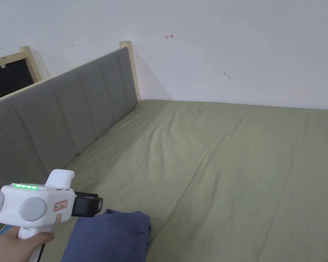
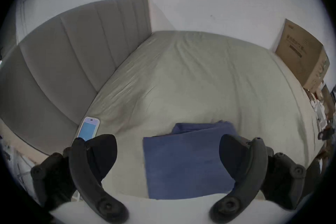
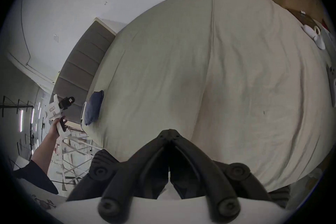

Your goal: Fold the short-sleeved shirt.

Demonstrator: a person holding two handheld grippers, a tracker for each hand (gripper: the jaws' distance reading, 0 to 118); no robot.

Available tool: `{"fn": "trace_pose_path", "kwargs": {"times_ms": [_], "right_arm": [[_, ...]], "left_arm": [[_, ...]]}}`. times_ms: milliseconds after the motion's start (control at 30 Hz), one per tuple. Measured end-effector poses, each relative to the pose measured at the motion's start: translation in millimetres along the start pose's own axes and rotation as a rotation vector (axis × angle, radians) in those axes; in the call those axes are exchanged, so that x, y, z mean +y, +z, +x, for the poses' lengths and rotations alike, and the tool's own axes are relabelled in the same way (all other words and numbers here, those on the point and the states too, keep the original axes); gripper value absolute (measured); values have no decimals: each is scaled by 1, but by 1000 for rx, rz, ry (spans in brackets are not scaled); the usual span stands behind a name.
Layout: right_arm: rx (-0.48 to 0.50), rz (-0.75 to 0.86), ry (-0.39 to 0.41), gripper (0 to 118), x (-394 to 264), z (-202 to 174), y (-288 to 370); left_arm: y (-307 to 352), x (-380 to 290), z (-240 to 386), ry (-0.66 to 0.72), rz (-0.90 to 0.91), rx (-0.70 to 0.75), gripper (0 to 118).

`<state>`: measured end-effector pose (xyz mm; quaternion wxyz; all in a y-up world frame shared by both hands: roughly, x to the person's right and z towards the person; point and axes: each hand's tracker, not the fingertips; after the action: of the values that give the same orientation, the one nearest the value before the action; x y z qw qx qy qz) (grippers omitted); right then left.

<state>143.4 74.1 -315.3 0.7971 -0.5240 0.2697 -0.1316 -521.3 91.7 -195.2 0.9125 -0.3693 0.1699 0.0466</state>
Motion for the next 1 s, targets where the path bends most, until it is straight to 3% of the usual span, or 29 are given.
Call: {"fn": "trace_pose_path", "kwargs": {"times_ms": [100, 167, 200, 233, 267, 300, 467, 700, 900, 1000], "right_arm": [[18, 19, 2, 0, 2, 0, 6], [32, 35, -2, 0, 2, 0, 11], [35, 44, -1, 0, 3, 0, 14], [38, 51, 1, 0, 3, -1, 18], [40, 60, 5, 0, 4, -2, 22], [41, 74, 11, 0, 5, -3, 28], [11, 239, 59, 0, 21, -12, 66], [-70, 683, 214, 0, 43, -57, 132], [-215, 1104, 335, 0, 36, -70, 148], [-256, 1166, 341, 0, 29, -75, 147]], "left_arm": [[9, -1, 44, -54, 11, -50, 115], [7, -9, 79, -46, -44, -187, 113], [9, -11, 101, -74, -39, -224, 103], [13, -12, 123, -100, -24, -247, 82], [17, -13, 147, -139, -12, -268, 47], [23, -12, 172, -166, 15, -290, 1], [82, 19, 266, -86, 255, -467, 1], [158, 58, 337, 51, 623, -358, 1], [181, 41, 374, 21, 770, -214, 1], [185, 20, 383, -25, 809, -188, 1]]}}
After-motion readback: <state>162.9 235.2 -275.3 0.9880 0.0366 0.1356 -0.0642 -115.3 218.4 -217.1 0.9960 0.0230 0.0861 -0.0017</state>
